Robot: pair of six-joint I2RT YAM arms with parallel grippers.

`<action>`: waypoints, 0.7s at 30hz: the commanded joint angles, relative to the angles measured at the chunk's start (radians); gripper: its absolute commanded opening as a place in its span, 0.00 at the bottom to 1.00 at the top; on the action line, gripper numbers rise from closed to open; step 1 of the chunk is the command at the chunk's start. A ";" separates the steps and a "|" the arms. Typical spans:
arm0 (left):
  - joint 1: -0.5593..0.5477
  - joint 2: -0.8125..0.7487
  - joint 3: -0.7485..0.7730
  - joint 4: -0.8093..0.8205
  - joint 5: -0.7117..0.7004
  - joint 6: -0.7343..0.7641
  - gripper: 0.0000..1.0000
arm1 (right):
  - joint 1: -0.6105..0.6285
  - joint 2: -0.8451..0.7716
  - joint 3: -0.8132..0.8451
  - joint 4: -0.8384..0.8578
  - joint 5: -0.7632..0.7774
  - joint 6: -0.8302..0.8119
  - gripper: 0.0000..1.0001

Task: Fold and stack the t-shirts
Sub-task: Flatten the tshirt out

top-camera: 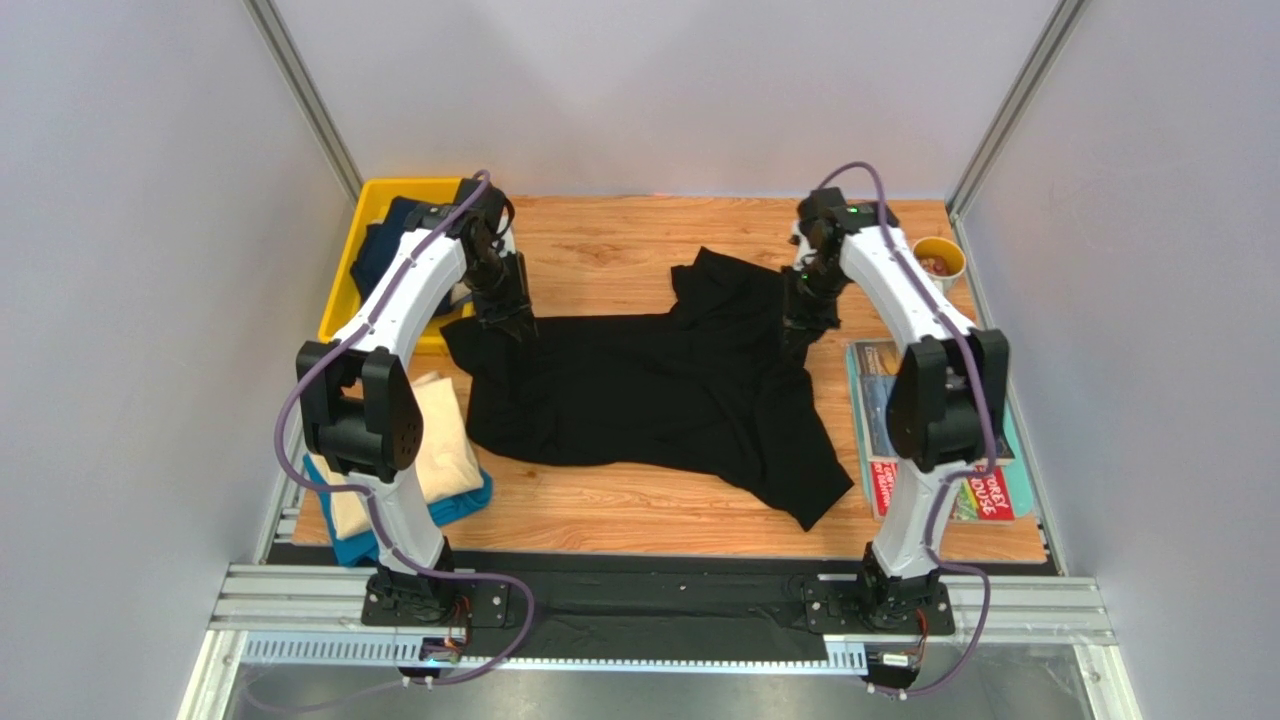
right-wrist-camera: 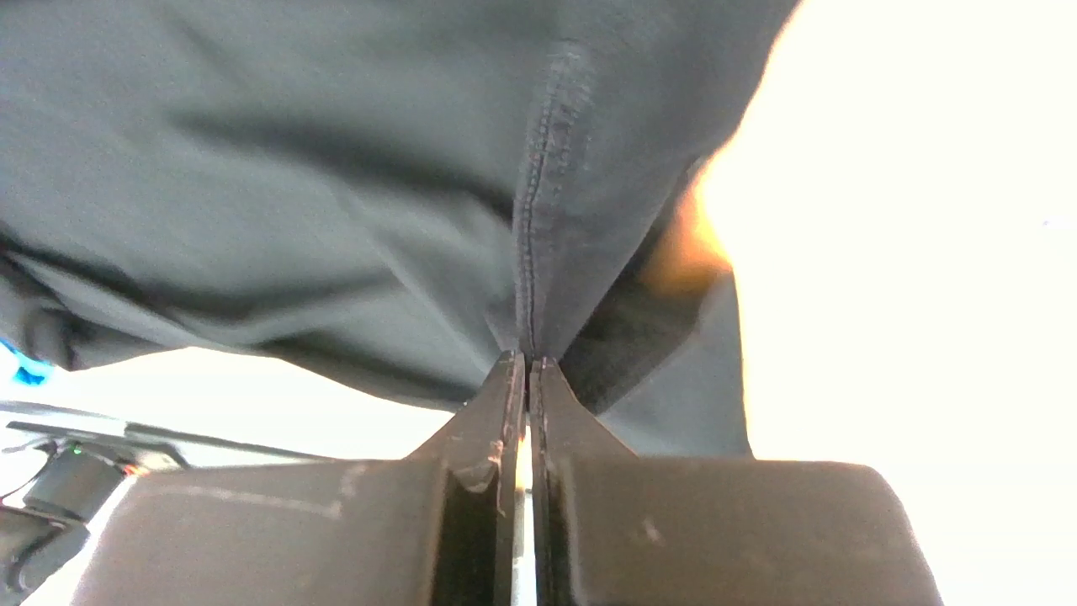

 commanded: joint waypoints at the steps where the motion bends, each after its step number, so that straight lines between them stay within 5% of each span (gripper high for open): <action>1: -0.006 0.005 0.086 -0.002 0.028 -0.004 0.38 | -0.096 -0.185 -0.174 -0.074 0.072 0.019 0.00; 7: -0.009 0.031 0.135 -0.014 0.045 -0.001 0.38 | -0.119 -0.276 -0.413 -0.094 0.052 0.054 0.01; 11: -0.012 0.039 0.151 -0.019 0.045 0.002 0.38 | -0.119 -0.299 -0.449 -0.085 0.133 0.088 0.26; 12: -0.013 0.039 0.152 -0.020 0.045 0.003 0.38 | -0.122 -0.301 -0.438 -0.079 0.156 0.095 0.38; 18: -0.013 0.029 0.143 -0.026 0.028 0.016 0.38 | -0.125 -0.201 -0.172 -0.001 0.234 0.092 0.41; 19: -0.013 0.029 0.140 -0.028 0.027 0.016 0.38 | -0.124 -0.177 -0.135 0.017 0.234 0.089 0.50; 21: -0.013 0.029 0.135 -0.028 0.033 0.017 0.38 | -0.124 -0.079 -0.005 0.071 0.224 0.065 0.51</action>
